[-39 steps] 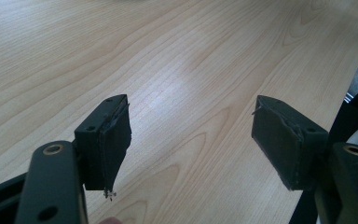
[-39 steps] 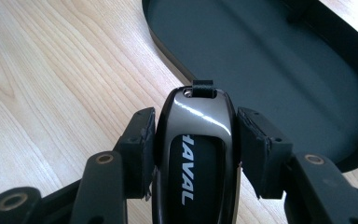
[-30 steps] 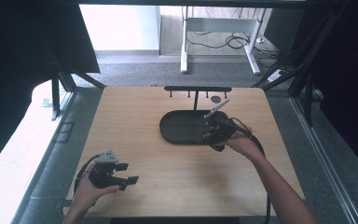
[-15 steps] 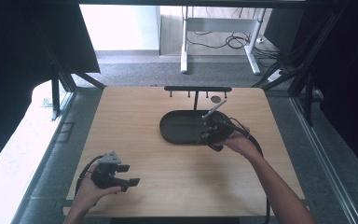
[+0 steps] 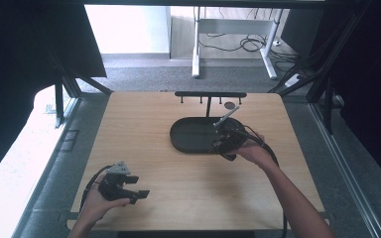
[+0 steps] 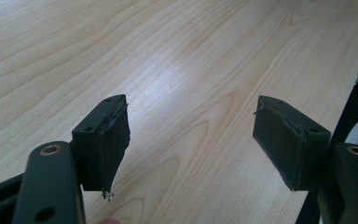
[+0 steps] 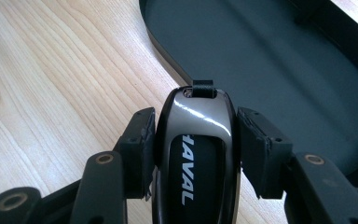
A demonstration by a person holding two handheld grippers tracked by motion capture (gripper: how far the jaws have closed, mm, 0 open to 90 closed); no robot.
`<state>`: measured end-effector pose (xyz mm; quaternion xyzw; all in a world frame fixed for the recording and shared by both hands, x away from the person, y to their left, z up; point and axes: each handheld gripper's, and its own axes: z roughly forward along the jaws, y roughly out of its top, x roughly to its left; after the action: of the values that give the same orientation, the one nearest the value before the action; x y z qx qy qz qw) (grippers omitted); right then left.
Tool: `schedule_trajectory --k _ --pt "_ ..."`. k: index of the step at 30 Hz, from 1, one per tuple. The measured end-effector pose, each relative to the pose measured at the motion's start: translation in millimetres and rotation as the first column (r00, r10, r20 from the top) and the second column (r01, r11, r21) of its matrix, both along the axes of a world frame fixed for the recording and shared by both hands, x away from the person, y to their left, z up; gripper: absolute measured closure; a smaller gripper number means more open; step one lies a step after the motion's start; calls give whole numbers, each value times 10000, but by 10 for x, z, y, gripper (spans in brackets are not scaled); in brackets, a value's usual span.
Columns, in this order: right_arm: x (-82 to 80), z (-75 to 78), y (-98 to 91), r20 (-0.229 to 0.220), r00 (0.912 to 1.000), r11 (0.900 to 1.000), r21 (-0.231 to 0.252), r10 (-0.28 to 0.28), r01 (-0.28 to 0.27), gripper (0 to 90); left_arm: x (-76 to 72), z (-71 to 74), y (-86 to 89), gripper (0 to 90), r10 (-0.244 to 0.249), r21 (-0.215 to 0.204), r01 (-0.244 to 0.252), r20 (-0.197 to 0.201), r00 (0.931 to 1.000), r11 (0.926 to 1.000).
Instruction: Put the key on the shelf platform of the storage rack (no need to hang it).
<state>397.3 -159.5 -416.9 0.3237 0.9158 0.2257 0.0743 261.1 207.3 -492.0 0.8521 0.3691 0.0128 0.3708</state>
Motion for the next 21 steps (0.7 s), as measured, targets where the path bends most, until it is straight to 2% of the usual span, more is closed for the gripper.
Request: schedule_trajectory --k 9,13,21 --pt "2 -15 11 7 10000 10000 -63 31 -31 499 13 -30 -7 270 -59 117 60 -158 9999 9999" --pt "2 -34 23 -22 10000 9999 -163 57 -57 499 18 -55 -39 256 -316 407 327 -271 9991 9986" --pt "0 -40 38 -11 9999 9998 -151 105 -105 500 20 -54 -36 257 -283 372 293 -261 9993 9989"
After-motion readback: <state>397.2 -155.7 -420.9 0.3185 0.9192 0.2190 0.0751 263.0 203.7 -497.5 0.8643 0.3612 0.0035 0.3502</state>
